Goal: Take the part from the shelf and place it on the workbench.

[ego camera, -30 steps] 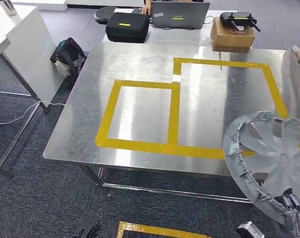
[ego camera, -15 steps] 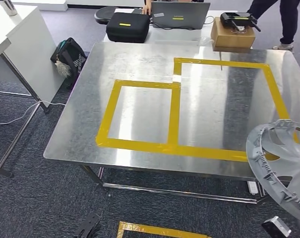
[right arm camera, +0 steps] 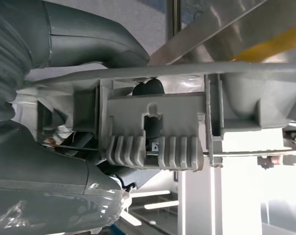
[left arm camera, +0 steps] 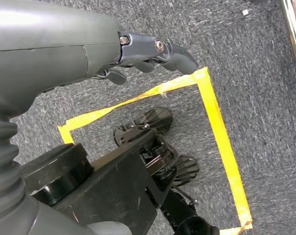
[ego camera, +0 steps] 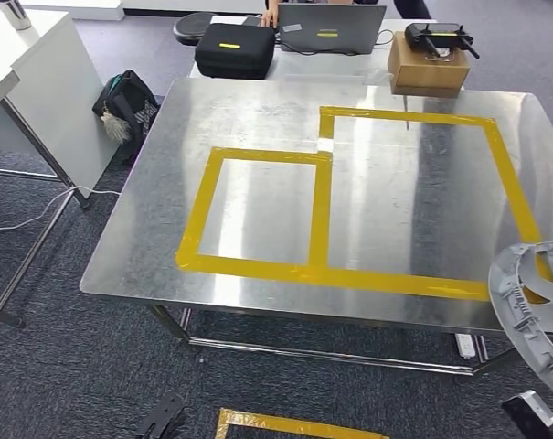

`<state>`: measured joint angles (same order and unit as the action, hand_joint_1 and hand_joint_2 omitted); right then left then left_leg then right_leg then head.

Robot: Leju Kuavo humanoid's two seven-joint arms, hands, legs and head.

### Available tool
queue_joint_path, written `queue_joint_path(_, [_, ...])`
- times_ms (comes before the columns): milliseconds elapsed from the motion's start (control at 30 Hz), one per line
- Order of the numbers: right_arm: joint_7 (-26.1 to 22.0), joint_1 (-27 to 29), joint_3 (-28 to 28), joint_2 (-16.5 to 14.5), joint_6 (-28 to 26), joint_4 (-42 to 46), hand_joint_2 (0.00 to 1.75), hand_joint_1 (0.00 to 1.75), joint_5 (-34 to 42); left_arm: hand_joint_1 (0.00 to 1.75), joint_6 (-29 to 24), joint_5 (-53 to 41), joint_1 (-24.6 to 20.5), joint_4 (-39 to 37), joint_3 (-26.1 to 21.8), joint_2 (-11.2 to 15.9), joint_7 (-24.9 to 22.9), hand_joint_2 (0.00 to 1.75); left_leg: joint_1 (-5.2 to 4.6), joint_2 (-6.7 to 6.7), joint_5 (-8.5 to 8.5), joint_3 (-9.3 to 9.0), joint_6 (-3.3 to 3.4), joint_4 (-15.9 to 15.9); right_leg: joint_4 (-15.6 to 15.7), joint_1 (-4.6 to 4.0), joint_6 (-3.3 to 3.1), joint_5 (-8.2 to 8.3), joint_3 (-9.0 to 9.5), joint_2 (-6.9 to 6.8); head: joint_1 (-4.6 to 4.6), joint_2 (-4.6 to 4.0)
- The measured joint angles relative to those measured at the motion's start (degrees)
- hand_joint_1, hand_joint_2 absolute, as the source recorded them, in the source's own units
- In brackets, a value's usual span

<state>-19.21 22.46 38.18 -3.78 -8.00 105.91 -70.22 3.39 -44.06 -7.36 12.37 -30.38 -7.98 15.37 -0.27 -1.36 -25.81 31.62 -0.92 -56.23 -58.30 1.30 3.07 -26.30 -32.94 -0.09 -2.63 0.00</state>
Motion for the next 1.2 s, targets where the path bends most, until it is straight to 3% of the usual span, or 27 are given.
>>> queue_joint_path(367, [1.24,-5.78,1.2,3.49,2.54,-6.46,1.75,1.75,-0.71,0.0,0.3,-0.63,-0.19,0.0,-0.01,-0.02,-0.05,1.75,-0.03,0.0,0.05,0.01,0.08,-0.05,0.0,0.04,0.08,0.07,0.02,-0.02,0.0,0.0])
queue_joint_path(533, [5.12,-6.77,-1.5,5.57,1.51,-8.38,1.75,1.75,-2.02,0.0,0.38,-1.24,-0.41,0.0,-0.01,-0.11,-0.34,1.75,-0.02,0.0,0.05,0.05,0.08,-0.05,0.0,0.03,0.09,0.07,0.03,-0.01,-0.01,0.0])
queue_joint_path(900, [16.98,-11.58,-20.17,14.02,-1.5,-15.19,1.75,1.75,-2.41,0.0,0.79,-2.33,-1.02,0.0,0.01,-0.37,-1.37,1.75,-0.03,-0.03,0.13,0.04,0.17,-0.07,0.0,0.03,0.15,0.23,0.02,0.07,-0.01,0.0])
queue_joint_path(1200, [20.56,-19.13,-39.08,17.01,-0.15,-18.96,1.75,1.75,-4.63,0.0,1.3,-3.2,-1.54,0.0,0.02,-0.7,-2.37,1.75,0.0,-0.1,0.26,0.03,0.12,-0.07,0.0,-0.01,0.06,0.31,-0.02,0.16,0.0,0.0])
